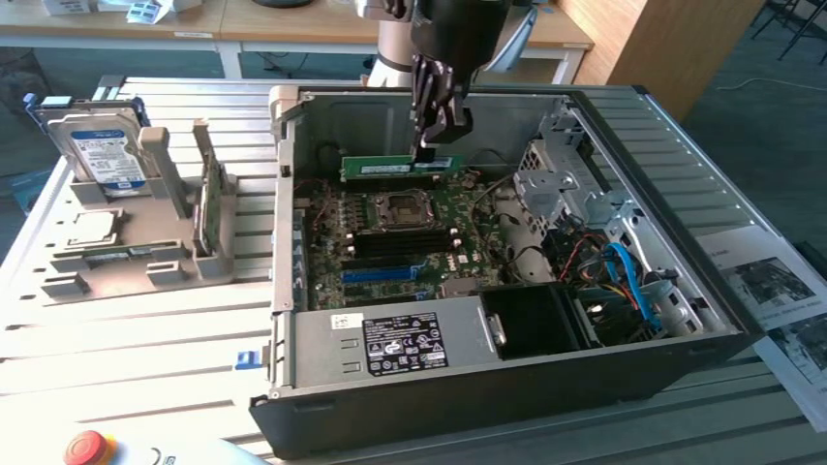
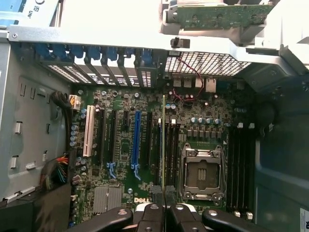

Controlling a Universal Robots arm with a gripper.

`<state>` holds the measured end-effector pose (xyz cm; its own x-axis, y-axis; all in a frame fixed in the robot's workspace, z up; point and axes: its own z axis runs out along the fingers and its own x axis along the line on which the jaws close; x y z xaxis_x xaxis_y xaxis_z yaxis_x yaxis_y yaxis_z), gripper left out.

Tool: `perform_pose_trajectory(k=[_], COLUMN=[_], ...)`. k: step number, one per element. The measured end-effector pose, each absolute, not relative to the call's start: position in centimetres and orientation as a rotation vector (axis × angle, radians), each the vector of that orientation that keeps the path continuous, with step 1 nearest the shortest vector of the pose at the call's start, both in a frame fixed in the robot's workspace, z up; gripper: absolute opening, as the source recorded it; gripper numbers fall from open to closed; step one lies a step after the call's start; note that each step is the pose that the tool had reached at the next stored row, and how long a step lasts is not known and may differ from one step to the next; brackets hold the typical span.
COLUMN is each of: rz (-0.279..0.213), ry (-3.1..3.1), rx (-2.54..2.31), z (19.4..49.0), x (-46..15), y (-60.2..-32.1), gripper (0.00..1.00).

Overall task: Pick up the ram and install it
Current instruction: 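Insert the ram into the slot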

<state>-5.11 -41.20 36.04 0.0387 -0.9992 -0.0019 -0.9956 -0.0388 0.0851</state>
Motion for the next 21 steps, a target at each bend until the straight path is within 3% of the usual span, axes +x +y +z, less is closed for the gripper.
perform_pose_trajectory(k=[21], rz=[-0.093], ry=[-2.136], rx=[2.219], z=[34.0], x=[-5.1], y=[-41.2], gripper=[0.11])
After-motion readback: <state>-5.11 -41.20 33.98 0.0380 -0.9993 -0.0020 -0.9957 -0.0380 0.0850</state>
